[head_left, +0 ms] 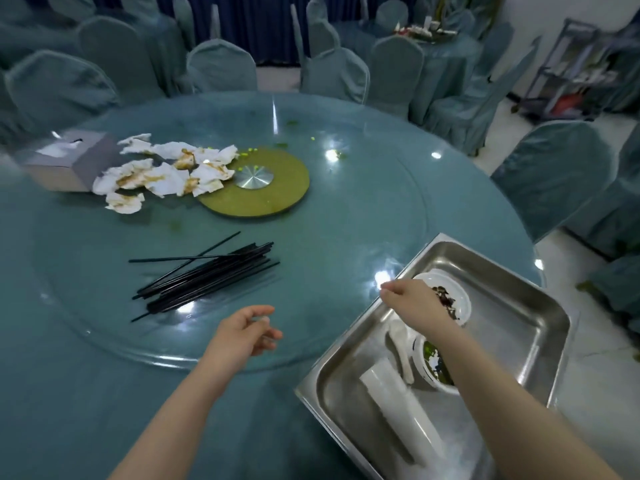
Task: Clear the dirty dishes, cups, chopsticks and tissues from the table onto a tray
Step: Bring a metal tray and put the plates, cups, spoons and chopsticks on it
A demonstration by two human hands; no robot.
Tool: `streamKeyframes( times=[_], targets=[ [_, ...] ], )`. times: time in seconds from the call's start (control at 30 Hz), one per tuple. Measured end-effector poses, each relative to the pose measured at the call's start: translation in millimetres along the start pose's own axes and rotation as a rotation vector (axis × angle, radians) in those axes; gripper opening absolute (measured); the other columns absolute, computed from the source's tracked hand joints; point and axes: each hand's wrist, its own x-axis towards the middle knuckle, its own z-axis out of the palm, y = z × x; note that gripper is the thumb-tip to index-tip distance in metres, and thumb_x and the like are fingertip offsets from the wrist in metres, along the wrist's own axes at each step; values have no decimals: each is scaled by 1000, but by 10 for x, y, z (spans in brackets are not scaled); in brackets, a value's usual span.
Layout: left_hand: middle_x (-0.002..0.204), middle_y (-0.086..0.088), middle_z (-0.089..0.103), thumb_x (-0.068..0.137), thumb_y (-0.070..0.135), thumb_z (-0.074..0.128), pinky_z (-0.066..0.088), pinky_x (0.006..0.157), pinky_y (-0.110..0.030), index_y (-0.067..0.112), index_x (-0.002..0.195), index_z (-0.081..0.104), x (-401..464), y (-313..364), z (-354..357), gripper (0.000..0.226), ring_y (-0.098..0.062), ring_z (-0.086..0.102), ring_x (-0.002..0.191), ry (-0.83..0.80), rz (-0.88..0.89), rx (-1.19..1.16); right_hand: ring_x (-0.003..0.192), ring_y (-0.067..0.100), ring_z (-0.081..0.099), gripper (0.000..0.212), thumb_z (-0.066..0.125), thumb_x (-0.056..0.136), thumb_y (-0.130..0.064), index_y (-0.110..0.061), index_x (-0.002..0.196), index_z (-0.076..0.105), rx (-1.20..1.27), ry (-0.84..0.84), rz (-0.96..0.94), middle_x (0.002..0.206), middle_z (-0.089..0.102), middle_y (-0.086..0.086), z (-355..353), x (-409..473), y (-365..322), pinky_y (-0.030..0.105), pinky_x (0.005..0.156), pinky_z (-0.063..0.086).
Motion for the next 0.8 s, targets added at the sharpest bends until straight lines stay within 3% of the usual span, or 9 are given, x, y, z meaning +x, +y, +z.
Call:
streamKeyframes(
  times=[0.1, 0.17, 0.3, 0.37, 0.47, 0.57, 0.63, 0.7, 0.8],
  targets=[
    [85, -5, 67, 93, 4, 52, 48, 65, -24, 12, 125, 50, 156, 28, -240, 32, -18, 62, 70, 72, 49, 30, 115, 19, 59, 35, 56, 92, -28, -11, 120, 66, -84, -65, -40, 119, 67, 2, 214, 151, -300, 24, 92, 40],
    [93, -4, 66, 89, 5, 60, 46, 74, -29, 12, 135, 39, 331, 32, -402, 51, -20, 62, 84, 163, 99, 101, 118, 19, 57, 39, 58, 91, -26, -8, 125, 62, -131, -119, -49, 124, 64, 5, 375, 328, -516, 25, 97, 39],
    [118, -6, 58, 81, 13, 71, 40, 83, -26, 16, 147, 21, 826, -6, -718, 83, -20, 57, 110, 242, 141, 281, 123, 22, 53, 47, 58, 91, -30, -10, 133, 54, -291, -233, -169, 132, 59, 7, 683, 776, -977, 30, 102, 40],
    [140, -8, 44, 77, 21, 76, 39, 94, -29, 24, 151, 7, 1103, -41, -849, 101, -22, 44, 128, 215, 148, 452, 126, 24, 50, 51, 58, 91, -33, -13, 137, 49, -361, -257, -243, 137, 55, 7, 839, 993, -1153, 35, 103, 41],
    [158, -6, 8, 74, 31, 78, 28, 111, -39, 38, 145, -20, 1511, -106, -1064, 122, -27, 20, 143, 167, 166, 739, 129, 28, 45, 57, 57, 91, -34, -15, 142, 41, -469, -306, -321, 141, 50, 6, 1128, 1294, -1323, 35, 103, 40],
    [158, -11, -16, 77, 37, 71, 1, 118, -45, 32, 135, -40, 1848, -171, -1306, 125, -28, -12, 146, 126, 226, 1169, 133, 27, 41, 66, 60, 90, -38, -16, 146, 33, -499, -362, -345, 146, 45, 6, 1394, 1500, -1406, 32, 103, 36],
    [156, -15, -22, 78, 43, 66, -8, 116, -50, 28, 132, -44, 2039, -218, -1436, 122, -30, -22, 143, 70, 188, 1357, 139, 23, 32, 75, 63, 88, -42, -18, 149, 28, -421, -395, -358, 152, 36, 5, 1571, 1594, -1417, 30, 109, 29],
    [156, -15, -19, 77, 47, 62, -10, 114, -52, 24, 135, -41, 2183, -250, -1467, 120, -31, -21, 143, 31, 140, 1416, 144, 16, 22, 77, 63, 87, -45, -20, 150, 26, -327, -394, -389, 154, 31, 2, 1720, 1629, -1414, 27, 113, 21],
    [156, -17, 2, 79, 40, 58, 0, 116, -50, 17, 146, -24, 2323, -273, -1382, 109, -32, -3, 145, 29, 114, 1396, 146, 11, 11, 75, 61, 89, -44, -20, 150, 25, -260, -356, -464, 156, 27, -2, 1904, 1719, -1426, 24, 113, 14]
  ],
)
